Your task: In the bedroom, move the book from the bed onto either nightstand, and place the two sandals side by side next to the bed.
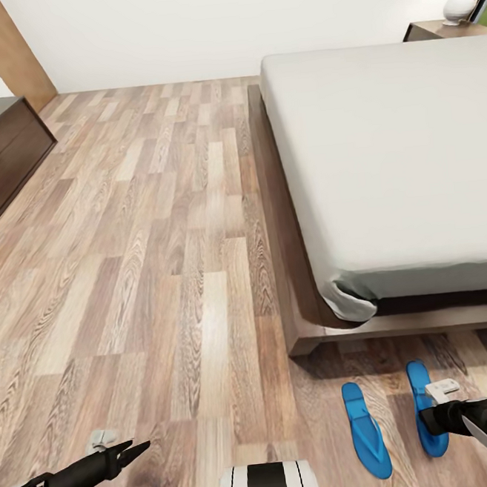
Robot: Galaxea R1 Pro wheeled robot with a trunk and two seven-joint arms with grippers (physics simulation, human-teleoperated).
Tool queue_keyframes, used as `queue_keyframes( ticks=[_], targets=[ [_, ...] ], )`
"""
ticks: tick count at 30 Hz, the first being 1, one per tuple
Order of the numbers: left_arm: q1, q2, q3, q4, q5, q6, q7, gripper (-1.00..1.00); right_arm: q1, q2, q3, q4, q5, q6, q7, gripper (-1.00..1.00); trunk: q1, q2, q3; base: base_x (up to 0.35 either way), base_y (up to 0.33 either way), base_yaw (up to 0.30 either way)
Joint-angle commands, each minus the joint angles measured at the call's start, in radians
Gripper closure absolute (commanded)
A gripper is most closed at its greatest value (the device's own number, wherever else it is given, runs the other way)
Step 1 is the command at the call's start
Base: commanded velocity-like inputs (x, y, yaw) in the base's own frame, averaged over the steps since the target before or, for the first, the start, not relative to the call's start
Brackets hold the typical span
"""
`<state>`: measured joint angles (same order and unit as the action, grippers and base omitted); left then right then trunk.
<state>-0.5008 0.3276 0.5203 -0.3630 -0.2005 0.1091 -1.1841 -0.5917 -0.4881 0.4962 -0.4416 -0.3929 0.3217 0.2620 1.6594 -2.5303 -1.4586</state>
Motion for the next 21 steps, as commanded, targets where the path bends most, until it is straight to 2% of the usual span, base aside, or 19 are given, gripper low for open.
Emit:
queue_keyframes(
  ticks=[1, 4, 6, 8, 11, 21],
  targets=[
    [-0.001, -0.001, 0.008, -0.001, -0.007, 0.011, -0.006, -1.0, 0.0, -0.001, 0.004, -0.002, -0.006, 0.005, 0.002, 1.0, 0.0, 0.0, -0.001, -0.184, 0.163, 0.0],
    [-0.001, -0.001, 0.008, -0.001, -0.008, 0.011, -0.006, -1.0, 0.0, -0.001, 0.004, -0.001, -0.006, 0.005, -0.004, 1.0, 0.0, 0.0, -0.001, -0.173, 0.147, 0.0],
    [-0.001, -0.001, 0.009, -0.001, -0.007, 0.011, -0.005, -1.0, 0.0, 0.004, 0.004, -0.001, -0.006, 0.005, -0.034, 1.0, 0.0, 0.0, -0.001, -0.057, 0.045, 0.0],
    [-0.001, -0.001, 0.009, -0.001, -0.007, 0.011, -0.005, -1.0, 0.0, 0.027, 0.005, -0.001, -0.006, 0.005, -0.122, 1.0, 0.0, 0.0, -0.001, -0.017, 0.014, 0.0],
    [-0.001, -0.001, 0.009, -0.001, -0.007, 0.011, -0.005, -1.0, 0.0, 0.053, 0.006, 0.001, -0.006, 0.005, -0.17, 1.0, 0.0, 0.0, -0.001, -0.005, 0.004, 0.0],
    [-0.001, -0.001, 0.009, -0.001, -0.007, 0.011, -0.005, -1.0, 0.0, 0.06, 0.007, 0.003, -0.006, 0.005, -0.182, 1.0, 0.0, 0.0, -0.001, 0.0, 0.0, 0.0]
  ],
)
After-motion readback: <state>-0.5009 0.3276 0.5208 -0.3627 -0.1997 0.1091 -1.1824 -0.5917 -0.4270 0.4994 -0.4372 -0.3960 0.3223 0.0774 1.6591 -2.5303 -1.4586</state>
